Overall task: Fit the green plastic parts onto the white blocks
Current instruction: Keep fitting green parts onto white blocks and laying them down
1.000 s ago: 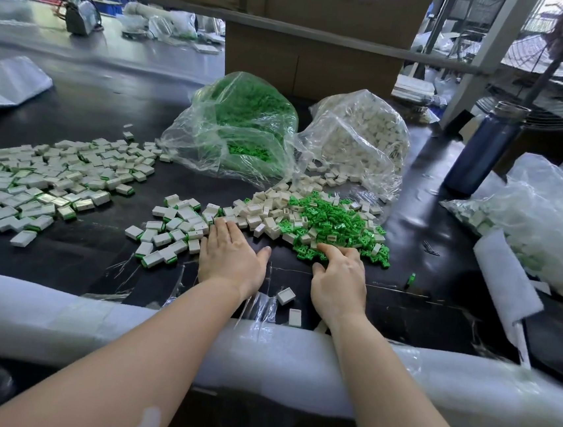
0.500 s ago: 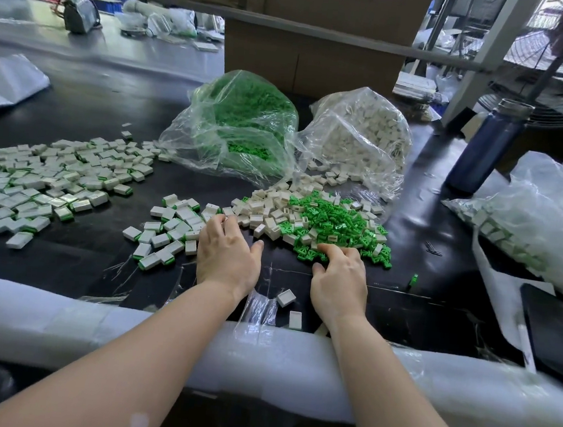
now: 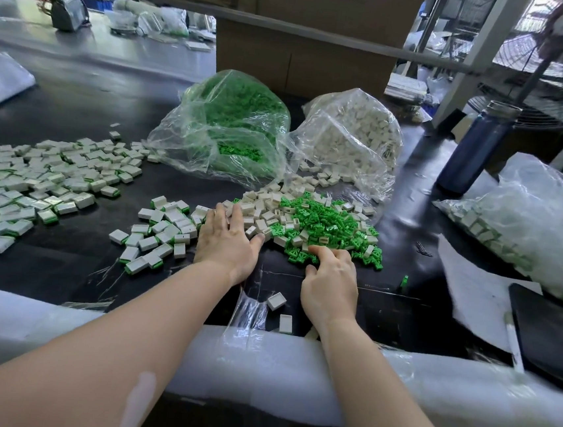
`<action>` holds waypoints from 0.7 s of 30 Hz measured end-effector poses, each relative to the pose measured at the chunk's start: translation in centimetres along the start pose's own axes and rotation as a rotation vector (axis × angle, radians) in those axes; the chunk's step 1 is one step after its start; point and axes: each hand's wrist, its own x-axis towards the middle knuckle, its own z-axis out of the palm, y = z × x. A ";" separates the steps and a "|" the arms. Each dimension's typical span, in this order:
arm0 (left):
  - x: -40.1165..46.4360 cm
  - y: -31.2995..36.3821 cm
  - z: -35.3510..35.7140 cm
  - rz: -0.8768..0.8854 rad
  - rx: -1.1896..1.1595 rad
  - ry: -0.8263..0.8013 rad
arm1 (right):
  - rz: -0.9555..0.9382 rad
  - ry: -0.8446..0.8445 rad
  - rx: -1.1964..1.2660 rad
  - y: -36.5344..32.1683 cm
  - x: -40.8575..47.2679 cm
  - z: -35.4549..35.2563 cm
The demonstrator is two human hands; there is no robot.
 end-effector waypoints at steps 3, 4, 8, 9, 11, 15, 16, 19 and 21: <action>0.5 0.0 -0.1 -0.007 0.070 -0.019 | 0.000 0.000 0.003 0.0 0.0 0.0; 0.6 0.0 -0.1 -0.007 0.097 -0.021 | 0.000 0.001 0.004 0.0 0.0 0.1; 0.9 -0.2 -0.1 0.017 0.119 0.001 | -0.001 0.003 0.012 0.0 0.1 0.1; 0.9 -0.3 -0.1 0.034 0.119 0.017 | -0.001 0.004 0.014 0.1 0.1 0.1; 0.6 -0.4 0.0 0.074 0.108 0.047 | 0.000 0.008 0.016 0.1 0.1 0.2; -0.4 -0.3 0.6 0.146 0.016 0.091 | 0.009 0.017 0.019 0.0 0.1 0.2; -0.6 -0.4 0.8 0.155 -0.016 0.101 | 0.012 0.018 0.021 0.0 0.1 0.2; -1.0 -0.5 0.7 0.147 -0.112 0.153 | 0.010 0.017 0.030 0.1 0.0 0.2; -0.8 -0.4 0.5 0.100 -0.164 0.146 | 0.012 0.020 0.038 0.0 0.0 0.2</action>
